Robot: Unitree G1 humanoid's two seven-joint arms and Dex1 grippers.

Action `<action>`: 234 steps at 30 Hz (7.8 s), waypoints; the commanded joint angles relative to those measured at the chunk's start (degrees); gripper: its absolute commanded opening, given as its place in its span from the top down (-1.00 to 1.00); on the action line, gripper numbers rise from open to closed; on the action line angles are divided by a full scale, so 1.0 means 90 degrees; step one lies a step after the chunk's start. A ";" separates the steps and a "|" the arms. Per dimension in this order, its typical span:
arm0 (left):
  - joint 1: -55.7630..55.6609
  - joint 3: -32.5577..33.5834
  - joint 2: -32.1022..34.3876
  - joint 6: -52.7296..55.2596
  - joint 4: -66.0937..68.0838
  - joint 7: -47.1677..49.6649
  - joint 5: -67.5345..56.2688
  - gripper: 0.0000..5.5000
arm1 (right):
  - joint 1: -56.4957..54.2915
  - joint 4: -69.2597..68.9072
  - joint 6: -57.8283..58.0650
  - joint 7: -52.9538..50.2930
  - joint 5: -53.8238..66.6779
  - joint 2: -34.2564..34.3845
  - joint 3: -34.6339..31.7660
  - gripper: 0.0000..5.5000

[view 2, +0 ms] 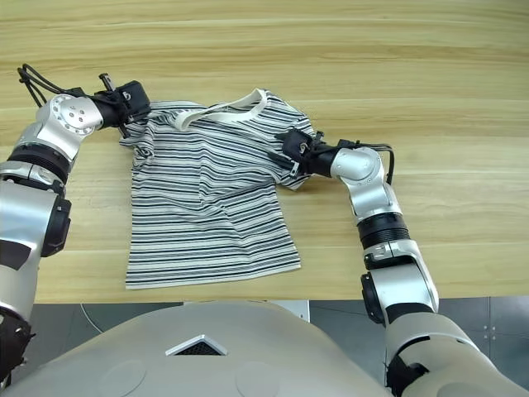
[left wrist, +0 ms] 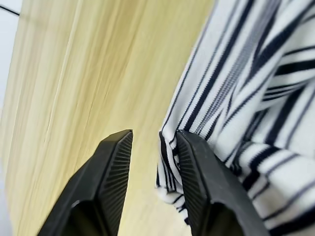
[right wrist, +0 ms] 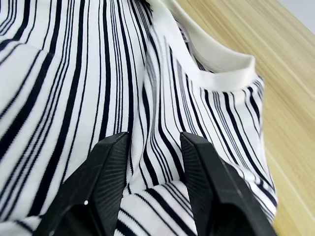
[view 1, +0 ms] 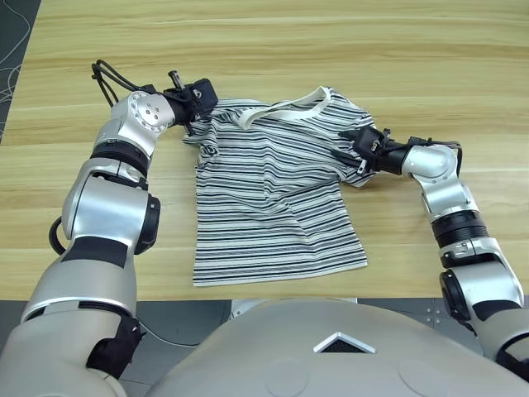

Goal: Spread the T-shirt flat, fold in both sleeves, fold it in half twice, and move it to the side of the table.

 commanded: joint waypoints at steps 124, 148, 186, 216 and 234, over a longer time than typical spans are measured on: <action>0.0853 0.0443 -0.0019 0.1063 0.0050 0.1018 -0.0242 0.40 | -0.0023 -0.0730 -0.0961 -0.0088 0.0534 -0.0532 -0.0102 0.31; -0.0177 -0.0133 0.1024 0.0313 -0.0158 0.2883 0.0922 0.40 | 0.0058 -0.0719 -0.1105 -0.0251 0.0542 -0.0175 0.0066 0.31; 0.3774 0.4441 -0.0538 0.7060 -0.5191 0.0544 -0.5424 0.44 | 0.0061 -0.0599 -0.1126 -0.0437 0.0593 -0.0182 -0.0029 0.29; 0.2972 0.4525 -0.0501 0.7118 -0.6741 0.0732 -0.5913 0.96 | -0.0103 -0.0445 -0.1219 -0.0508 0.0545 -0.0059 0.0028 0.29; 0.3072 0.2977 -0.1562 0.7556 -0.7565 0.0716 -0.5689 0.96 | -0.0184 -0.0326 -0.1330 -0.0500 0.0538 -0.0072 0.0026 0.29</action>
